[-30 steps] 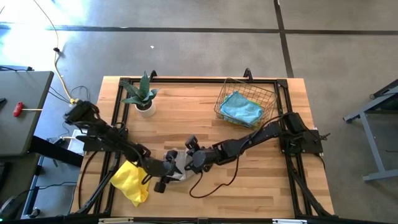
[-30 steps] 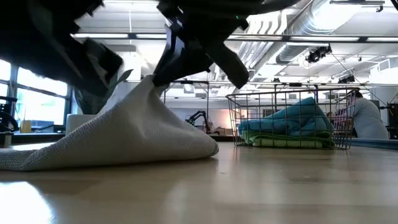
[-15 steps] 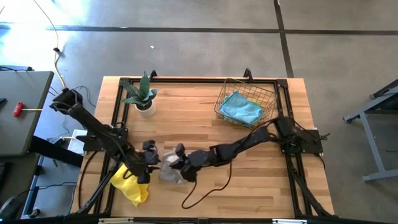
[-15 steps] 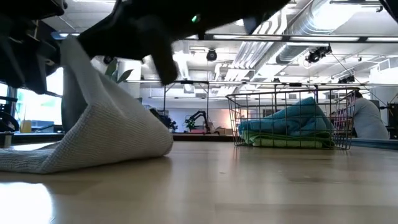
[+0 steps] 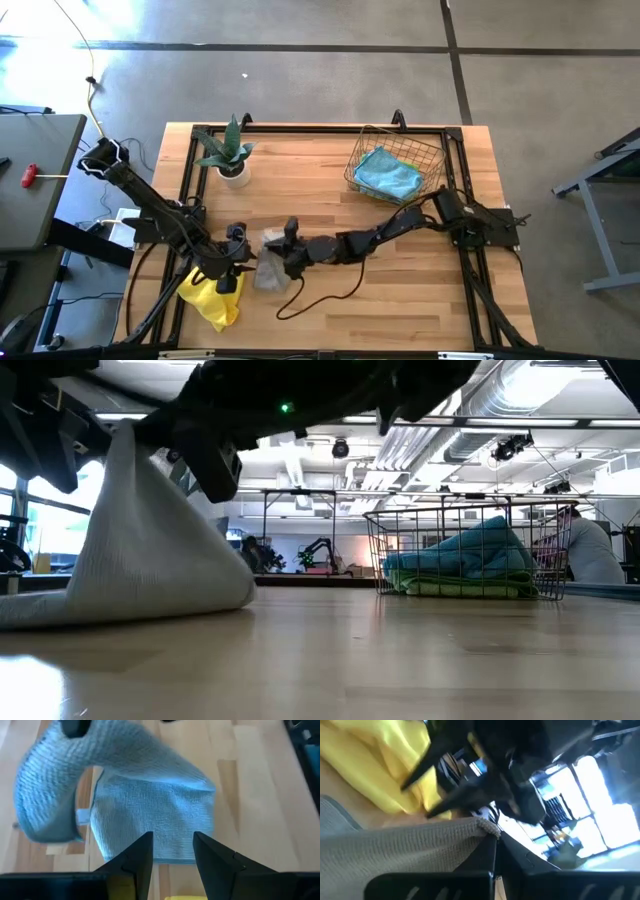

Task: Fold microfiber towels
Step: Fold the gray microfiber towel, then put the folded gray microfiber towel into the wire basket

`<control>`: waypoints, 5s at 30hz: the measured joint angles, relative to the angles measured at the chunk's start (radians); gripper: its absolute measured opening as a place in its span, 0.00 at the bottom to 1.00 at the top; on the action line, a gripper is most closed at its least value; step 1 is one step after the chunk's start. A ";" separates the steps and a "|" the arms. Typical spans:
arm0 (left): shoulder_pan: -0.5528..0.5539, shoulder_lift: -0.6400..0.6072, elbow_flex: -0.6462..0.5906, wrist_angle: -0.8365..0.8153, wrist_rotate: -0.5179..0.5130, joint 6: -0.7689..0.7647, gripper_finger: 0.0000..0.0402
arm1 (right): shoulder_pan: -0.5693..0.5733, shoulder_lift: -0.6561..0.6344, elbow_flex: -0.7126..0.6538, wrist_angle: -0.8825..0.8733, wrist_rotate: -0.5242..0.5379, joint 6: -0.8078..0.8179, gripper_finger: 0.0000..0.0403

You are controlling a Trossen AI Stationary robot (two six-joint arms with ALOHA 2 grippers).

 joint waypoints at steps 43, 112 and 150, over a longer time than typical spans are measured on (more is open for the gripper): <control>0.084 0.240 -0.015 0.027 -0.136 0.127 0.33 | -0.008 0.016 0.000 0.007 -0.218 0.292 0.00; 0.054 0.196 0.111 -0.137 -0.099 0.072 0.33 | 0.031 0.014 0.000 -0.520 -0.254 1.214 0.44; 0.100 0.197 0.130 0.174 -0.195 0.296 0.33 | 0.259 -0.202 -0.030 -1.092 0.131 1.179 0.44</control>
